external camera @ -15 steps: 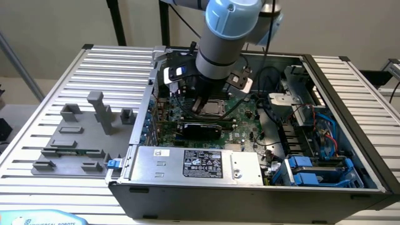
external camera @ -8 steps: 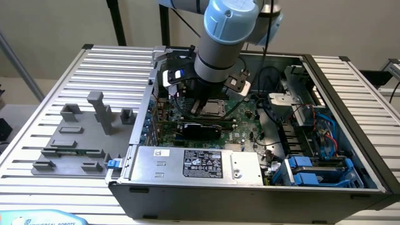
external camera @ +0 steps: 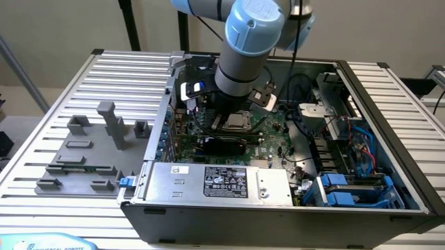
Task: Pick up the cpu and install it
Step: 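Install the second cpu locking lever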
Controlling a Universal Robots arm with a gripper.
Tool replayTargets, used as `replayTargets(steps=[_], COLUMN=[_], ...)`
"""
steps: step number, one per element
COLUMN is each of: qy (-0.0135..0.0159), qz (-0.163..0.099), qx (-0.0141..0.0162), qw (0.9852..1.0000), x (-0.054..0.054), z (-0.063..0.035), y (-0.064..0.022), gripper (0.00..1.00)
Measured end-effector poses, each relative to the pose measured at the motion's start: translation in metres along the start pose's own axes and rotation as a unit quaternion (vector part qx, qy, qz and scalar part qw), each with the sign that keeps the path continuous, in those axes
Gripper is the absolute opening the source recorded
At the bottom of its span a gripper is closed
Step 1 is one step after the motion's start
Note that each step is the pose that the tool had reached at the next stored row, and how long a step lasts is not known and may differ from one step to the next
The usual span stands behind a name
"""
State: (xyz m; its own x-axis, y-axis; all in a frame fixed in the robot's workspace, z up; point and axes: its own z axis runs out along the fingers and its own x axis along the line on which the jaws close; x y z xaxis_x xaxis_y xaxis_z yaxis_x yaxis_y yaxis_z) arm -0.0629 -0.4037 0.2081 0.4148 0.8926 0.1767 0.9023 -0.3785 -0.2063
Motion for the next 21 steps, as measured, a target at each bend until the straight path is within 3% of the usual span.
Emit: replayTargets(steps=[21], qy=[-0.0001], qz=[0.0], qx=[0.0], qw=[1.0], x=[0.008], z=[0.0112], y=[-0.0027], gripper=[0.11])
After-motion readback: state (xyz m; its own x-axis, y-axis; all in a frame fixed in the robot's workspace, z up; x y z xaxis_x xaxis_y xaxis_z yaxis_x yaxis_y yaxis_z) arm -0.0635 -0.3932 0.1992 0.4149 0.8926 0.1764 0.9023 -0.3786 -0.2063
